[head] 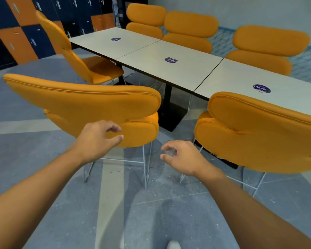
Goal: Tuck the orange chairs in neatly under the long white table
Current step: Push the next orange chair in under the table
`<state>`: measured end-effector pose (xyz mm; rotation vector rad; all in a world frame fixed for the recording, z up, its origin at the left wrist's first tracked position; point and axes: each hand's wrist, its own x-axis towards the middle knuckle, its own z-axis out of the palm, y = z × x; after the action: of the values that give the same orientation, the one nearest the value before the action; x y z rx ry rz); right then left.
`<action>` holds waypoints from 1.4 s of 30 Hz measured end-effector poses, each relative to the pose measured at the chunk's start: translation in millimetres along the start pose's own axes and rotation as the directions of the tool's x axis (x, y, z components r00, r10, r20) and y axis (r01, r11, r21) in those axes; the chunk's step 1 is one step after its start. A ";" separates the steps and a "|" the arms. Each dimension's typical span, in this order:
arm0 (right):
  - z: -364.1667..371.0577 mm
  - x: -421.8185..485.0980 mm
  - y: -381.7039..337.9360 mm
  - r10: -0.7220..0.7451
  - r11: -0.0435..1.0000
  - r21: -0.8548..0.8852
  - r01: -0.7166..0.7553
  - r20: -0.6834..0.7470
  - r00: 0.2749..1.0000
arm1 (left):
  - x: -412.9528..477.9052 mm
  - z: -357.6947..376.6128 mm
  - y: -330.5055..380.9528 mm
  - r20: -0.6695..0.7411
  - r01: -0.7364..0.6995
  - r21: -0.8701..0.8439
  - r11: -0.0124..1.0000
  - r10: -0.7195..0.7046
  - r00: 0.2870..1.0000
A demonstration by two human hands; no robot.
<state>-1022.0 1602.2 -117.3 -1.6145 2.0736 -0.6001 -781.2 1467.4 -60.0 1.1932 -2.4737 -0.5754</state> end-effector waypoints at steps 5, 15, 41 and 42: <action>6.2 38.6 -38.8 -0.083 0.995 -0.061 0.075 -0.138 0.987 | 12.9 -33.1 -37.3 -0.090 0.011 0.027 1.000 -0.008 0.996; -0.6 170.0 -97.2 -0.180 0.980 -0.160 0.122 -0.432 0.884 | 103.1 -83.3 -105.0 -0.227 0.049 0.140 0.989 -0.016 0.974; 33.8 278.8 -168.5 0.143 0.848 -0.459 -0.265 -0.283 0.948 | 201.1 -121.1 -258.1 0.297 -0.276 0.254 0.927 0.197 0.934; 35.6 278.5 -169.0 0.154 0.843 -0.457 -0.284 -0.300 0.941 | 201.1 -121.3 -262.1 0.294 -0.300 0.266 0.916 0.219 0.930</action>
<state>-930.4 1291.2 -69.1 -1.5751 2.7314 -0.2003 -671.3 1133.0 -59.9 0.9044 -2.9719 -0.2919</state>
